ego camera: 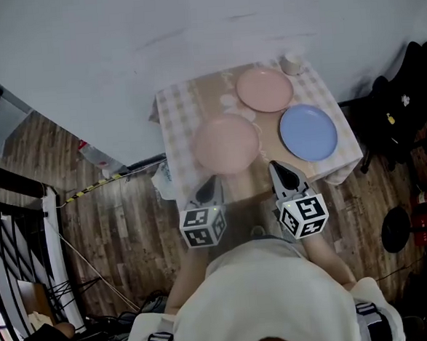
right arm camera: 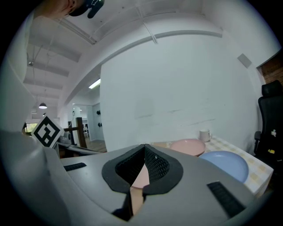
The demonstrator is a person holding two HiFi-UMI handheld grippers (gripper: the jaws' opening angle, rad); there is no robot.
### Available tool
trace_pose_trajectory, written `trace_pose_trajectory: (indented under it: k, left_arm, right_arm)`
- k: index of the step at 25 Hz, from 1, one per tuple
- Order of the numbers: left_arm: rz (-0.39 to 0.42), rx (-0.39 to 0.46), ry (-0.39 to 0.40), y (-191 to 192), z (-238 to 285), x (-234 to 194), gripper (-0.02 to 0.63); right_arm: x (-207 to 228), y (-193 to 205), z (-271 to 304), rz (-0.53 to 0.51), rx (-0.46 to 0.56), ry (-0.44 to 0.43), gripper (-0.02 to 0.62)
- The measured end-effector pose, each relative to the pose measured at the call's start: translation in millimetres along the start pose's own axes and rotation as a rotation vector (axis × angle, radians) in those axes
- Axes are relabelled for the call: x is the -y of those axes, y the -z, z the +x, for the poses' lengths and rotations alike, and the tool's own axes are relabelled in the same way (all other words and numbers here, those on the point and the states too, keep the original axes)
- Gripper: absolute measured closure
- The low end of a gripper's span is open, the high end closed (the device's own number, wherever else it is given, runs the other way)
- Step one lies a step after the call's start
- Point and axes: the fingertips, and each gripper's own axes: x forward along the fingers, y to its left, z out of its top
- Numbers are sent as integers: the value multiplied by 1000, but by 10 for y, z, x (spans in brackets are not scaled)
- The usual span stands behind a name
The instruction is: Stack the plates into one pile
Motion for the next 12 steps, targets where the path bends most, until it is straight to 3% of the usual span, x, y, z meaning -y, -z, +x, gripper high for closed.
trace_pose_trajectory:
  k: [12]
  left_arm:
    - [-53, 11, -114, -17, 410, -10, 602]
  right_arm:
    - [478, 25, 337, -16, -39, -82, 595]
